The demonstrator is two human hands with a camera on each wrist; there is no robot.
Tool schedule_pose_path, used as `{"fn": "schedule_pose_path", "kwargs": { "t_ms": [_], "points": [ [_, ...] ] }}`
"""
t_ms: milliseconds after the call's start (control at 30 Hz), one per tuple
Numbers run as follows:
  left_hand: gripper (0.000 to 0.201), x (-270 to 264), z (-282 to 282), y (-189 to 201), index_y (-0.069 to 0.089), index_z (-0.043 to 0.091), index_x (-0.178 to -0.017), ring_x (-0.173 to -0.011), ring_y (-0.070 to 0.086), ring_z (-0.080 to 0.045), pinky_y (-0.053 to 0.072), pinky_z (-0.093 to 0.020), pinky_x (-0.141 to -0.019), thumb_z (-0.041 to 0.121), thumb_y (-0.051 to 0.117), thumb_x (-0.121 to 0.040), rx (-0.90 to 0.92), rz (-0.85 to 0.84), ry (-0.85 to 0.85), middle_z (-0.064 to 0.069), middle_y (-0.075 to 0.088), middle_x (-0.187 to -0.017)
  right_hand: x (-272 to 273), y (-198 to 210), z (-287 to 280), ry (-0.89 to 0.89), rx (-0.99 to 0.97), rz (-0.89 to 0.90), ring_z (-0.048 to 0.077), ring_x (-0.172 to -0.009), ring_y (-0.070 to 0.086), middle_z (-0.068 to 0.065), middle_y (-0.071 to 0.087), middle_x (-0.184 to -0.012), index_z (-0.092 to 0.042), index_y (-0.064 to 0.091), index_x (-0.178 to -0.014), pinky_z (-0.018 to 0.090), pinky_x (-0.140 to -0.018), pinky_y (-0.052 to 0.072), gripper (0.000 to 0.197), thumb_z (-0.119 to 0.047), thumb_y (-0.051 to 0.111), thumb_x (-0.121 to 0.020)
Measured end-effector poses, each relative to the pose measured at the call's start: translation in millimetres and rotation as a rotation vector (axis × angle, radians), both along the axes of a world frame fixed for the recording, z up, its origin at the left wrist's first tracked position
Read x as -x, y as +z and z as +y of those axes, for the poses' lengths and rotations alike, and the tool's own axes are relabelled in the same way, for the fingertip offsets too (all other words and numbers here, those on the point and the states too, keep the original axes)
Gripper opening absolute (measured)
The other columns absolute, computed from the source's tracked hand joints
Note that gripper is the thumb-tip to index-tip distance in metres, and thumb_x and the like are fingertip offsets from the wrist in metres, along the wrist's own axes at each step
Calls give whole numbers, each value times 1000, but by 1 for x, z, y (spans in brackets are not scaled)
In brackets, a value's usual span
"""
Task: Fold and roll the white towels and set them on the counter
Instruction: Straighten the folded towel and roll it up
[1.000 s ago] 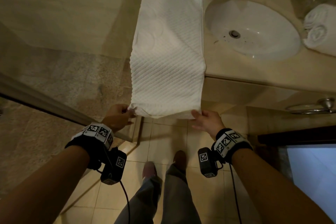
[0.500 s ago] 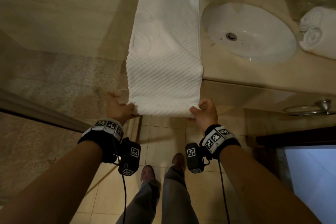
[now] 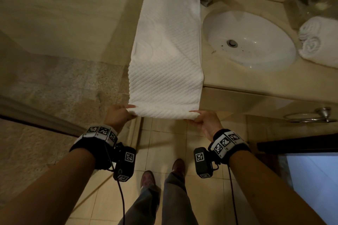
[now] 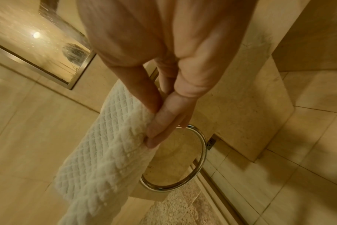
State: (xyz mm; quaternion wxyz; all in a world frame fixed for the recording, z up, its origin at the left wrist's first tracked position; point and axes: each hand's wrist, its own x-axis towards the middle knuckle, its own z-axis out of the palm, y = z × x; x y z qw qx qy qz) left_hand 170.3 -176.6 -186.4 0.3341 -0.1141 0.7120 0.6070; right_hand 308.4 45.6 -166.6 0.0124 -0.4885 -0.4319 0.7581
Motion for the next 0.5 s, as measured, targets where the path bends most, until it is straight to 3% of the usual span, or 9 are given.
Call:
{"fn": "schedule_pose_path", "kwargs": {
  "t_ms": [133, 233, 333, 433, 500],
  "points": [
    [8, 2, -2, -4, 66, -1, -91, -96, 64, -26, 54, -32, -86, -3, 58, -88, -42, -5, 12, -14, 68, -98, 0, -3, 1, -42, 45, 51, 31, -74, 71, 31, 64, -106, 21, 49, -122, 29, -69, 61, 33, 11, 50, -90],
    [24, 4, -4, -7, 63, -7, -110, -102, 65, -29, 52, -38, -92, 7, 61, -90, -53, -25, 12, -21, 67, -109, 4, -5, 4, -18, -21, 18, 26, -69, 73, 26, 69, -89, 15, 50, -120, 32, -67, 61, 36, -7, 59, -93],
    [33, 5, -2, -6, 58, -7, -117, -103, 65, -31, 53, -41, -91, 13, 61, -91, -76, -94, 40, -20, 65, -113, 7, -6, 5, -15, -80, 11, 27, -67, 72, 27, 68, -93, 13, 51, -117, 33, -60, 61, 36, -12, 61, -94],
    [31, 9, 1, -7, 58, -4, -104, -99, 66, -35, 55, -47, -84, 24, 64, -90, -76, -131, 102, -20, 64, -109, 9, -7, 4, 12, -112, -14, 30, -68, 72, 28, 69, -93, 11, 55, -114, 34, -59, 60, 34, -15, 62, -93],
    [36, 12, 1, -4, 58, -3, -104, -96, 67, -34, 57, -47, -80, 27, 67, -87, -77, -129, 133, -20, 64, -111, 9, -7, 3, 32, -142, -29, 33, -70, 72, 28, 69, -88, 11, 57, -108, 37, -63, 61, 31, -16, 63, -92]
  ]
}}
